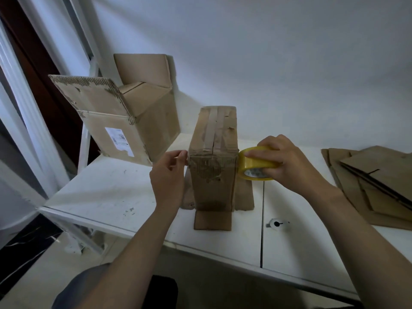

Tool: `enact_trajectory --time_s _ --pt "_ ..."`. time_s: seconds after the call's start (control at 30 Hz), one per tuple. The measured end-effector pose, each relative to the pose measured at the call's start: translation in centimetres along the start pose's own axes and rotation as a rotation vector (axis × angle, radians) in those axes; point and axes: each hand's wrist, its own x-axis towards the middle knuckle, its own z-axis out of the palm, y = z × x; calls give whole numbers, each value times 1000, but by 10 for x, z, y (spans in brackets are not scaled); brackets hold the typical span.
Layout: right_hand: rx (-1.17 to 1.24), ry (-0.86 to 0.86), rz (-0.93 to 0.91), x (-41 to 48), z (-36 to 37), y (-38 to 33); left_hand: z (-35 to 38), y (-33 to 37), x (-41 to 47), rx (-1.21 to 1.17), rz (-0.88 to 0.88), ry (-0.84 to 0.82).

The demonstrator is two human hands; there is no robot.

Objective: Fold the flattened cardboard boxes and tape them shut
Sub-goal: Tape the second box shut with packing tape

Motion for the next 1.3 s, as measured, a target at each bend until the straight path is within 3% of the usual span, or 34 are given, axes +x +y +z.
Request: enact_trajectory --time_s 0.13,0.23,0.33,0.4,0.47,0.5,0.57,0.67,0.77,1.0,1.13,1.3 --pt "-5 36 -24 3 6 1 12 -7 1 122 -2 -108" --pt "7 43 -12 4 7 3 17 -20 7 39 -194 -303" --pt "17 53 -28 6 7 3 16 -22 17 31 -291 -336" --pt "-2 46 -40 8 7 3 12 -12 18 116 -206 -220" --pt "-19 31 -47 9 6 4 4 3 15 160 58 -62" --pt "-20 26 -47 9 5 5 1 14 12 182 232 -57" --pt "-19 29 -52 9 6 5 7 34 7 332 538 -279" --pt "-24 58 -73 9 8 2 31 58 4 695 734 -681" --pt "-12 58 -77 8 8 1 50 72 12 917 709 -896" --pt "-48 6 -19 8 6 2 56 74 43 922 621 -1079" --pt "-26 -15 -34 8 6 6 49 70 55 939 670 -1104" --pt "-6 -37 -9 7 10 8 32 48 85 967 648 -1021"
